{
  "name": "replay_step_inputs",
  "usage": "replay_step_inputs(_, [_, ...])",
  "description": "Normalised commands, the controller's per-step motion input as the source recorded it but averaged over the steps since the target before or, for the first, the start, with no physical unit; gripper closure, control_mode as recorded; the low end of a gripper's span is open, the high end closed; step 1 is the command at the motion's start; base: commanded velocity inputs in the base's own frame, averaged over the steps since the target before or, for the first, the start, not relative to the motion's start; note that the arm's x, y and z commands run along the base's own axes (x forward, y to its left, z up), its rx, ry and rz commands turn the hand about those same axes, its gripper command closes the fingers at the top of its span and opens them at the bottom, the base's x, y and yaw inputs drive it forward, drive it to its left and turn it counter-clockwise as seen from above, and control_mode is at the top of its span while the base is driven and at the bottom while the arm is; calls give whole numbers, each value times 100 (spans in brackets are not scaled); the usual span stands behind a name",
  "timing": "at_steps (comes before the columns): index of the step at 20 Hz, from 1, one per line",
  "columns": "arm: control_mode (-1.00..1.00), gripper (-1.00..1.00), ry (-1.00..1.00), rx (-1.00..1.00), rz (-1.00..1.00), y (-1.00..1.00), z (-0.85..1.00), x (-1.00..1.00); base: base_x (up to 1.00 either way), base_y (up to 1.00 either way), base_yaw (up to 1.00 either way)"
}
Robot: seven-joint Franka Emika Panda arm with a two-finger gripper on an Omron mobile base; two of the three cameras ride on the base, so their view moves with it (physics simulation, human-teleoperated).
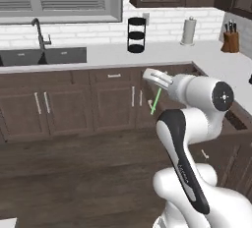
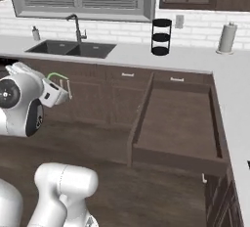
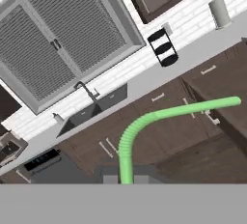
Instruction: Take a straw from the drawer in front and place it inside the glass cup on the dining counter.
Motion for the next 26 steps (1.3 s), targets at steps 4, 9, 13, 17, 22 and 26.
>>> replay_step_inputs(4, [100,100,0,0,0,0,0,0,-53,95,37])
replay_step_inputs(9, [100,100,0,0,0,0,0,0,-31,85,49])
replay_step_inputs(13, [100,100,0,0,0,0,0,0,-1,54,50])
replay_step_inputs(17, [100,100,0,0,0,0,0,0,13,3,43])
replay_step_inputs(22, [100,100,0,0,0,0,0,0,31,-75,21])
replay_step_inputs(26, [100,100,0,0,0,0,0,0,82,-50,19])
